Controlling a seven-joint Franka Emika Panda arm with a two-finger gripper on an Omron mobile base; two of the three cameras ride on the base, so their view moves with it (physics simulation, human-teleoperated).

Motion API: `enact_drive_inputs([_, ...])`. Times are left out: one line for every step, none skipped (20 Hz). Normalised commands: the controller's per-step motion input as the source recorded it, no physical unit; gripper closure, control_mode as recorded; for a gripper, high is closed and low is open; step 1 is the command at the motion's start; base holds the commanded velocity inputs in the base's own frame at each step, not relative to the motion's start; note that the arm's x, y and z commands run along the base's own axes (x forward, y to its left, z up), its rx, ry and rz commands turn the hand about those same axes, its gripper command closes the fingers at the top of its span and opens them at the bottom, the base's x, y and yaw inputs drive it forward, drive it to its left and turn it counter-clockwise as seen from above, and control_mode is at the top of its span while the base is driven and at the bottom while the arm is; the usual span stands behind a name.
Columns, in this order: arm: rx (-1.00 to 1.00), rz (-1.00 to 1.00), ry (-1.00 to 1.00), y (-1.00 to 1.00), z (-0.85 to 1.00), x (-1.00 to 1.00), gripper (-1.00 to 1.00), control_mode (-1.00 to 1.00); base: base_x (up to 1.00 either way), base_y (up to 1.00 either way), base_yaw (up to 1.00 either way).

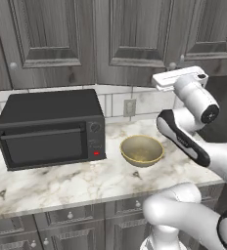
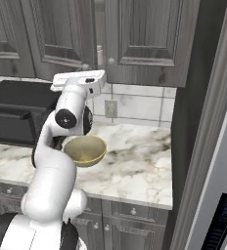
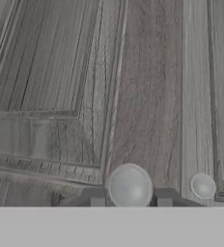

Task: Open the cabinet. Pick the orange and apple from the cabinet and place them into the bowl. Then close the cabinet.

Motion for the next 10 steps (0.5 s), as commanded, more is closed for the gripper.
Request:
enact_drive_inputs([0.0,0.0,0.08,0.74,0.02,-1.0,1.0,-1.0,0.0,0.0,0.0])
enact_drive_inputs([0.0,0.0,0.08,0.78,0.04,-1.0,1.0,-1.0,0.0,0.0,0.0])
enact_drive_inputs([0.0,0.0,0.07,0.82,0.04,-1.0,1.0,-1.0,0.0,0.0,0.0])
enact_drive_inputs([0.0,-0.01,0.07,0.87,0.03,-1.0,1.0,-1.0,0.0,0.0,0.0])
enact_drive_inputs([0.0,-0.02,0.07,0.89,0.02,-1.0,1.0,-1.0,0.0,0.0,0.0])
enact_drive_inputs([-0.01,-0.03,0.05,0.91,0.0,-1.0,1.0,-1.0,0.0,0.0,0.0])
enact_drive_inputs([-0.02,-0.04,0.05,0.91,0.0,-1.0,1.0,-1.0,0.0,0.0,0.0])
enact_drive_inputs([-0.03,-0.04,0.05,0.92,0.0,-1.0,1.0,-1.0,0.0,0.0,0.0])
enact_drive_inputs([-0.04,-0.06,0.03,0.92,0.0,-1.0,1.0,-1.0,0.0,0.0,0.0])
enact_drive_inputs([-0.05,-0.07,0.03,0.92,0.0,-0.93,1.0,-1.0,0.0,0.0,0.0])
